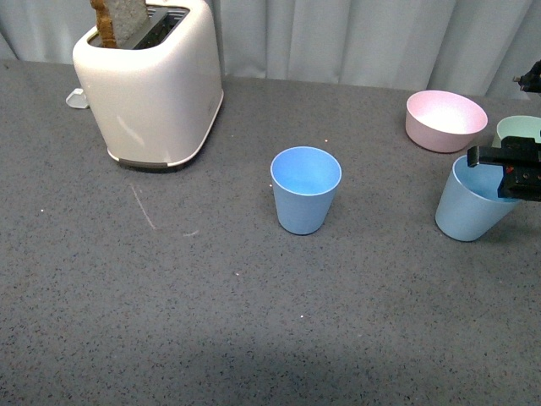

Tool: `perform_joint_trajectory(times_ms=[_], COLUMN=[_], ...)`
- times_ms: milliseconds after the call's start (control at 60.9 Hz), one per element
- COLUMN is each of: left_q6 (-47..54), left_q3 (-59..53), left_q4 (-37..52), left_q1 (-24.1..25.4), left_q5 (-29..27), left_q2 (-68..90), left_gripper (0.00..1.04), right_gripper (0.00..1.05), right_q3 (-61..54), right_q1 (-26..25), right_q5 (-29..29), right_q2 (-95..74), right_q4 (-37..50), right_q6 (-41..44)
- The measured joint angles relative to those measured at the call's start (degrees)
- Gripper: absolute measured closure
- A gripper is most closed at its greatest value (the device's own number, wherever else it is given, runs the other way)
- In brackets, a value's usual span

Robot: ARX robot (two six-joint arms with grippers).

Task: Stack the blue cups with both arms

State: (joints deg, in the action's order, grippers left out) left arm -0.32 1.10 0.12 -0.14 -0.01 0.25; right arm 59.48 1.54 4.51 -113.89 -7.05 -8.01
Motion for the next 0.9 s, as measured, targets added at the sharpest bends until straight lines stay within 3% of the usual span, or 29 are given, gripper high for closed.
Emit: perform_joint_trajectory(times_ms=[164,312,542,706,904], left_q6=[0.00,0.00,0.00,0.00,0.00], left_q3=[0.00,0.00,0.00,0.00,0.00], left_q4=[0.00,0.00,0.00,0.00,0.00], left_q1=[0.00,0.00,0.00,0.00,0.00], left_q5=[0.00,0.00,0.00,0.02,-0.02], left_q2=[0.00,-0.02,-0.02,0.00,-0.02], left_gripper=[0.07,0.07,0.07,0.07,0.07], right_gripper=[1.04,1.04,1.04,1.04,1.04], right_q3=[0.28,0.55,0.79,3.48,6.91], right_q1=[-0.52,-0.83,0.68,5.62,12.68], right_q5=[-1.40,-3.10,-11.17,-16.72,-17.73], right_q2=[-0.22,0.24,4.35,8.94,10.34], right_q4=[-0.66,-1.33,-4.81,-7.02,-8.70], right_q6=[-0.83,-1.77,-3.93,-5.35,-6.69])
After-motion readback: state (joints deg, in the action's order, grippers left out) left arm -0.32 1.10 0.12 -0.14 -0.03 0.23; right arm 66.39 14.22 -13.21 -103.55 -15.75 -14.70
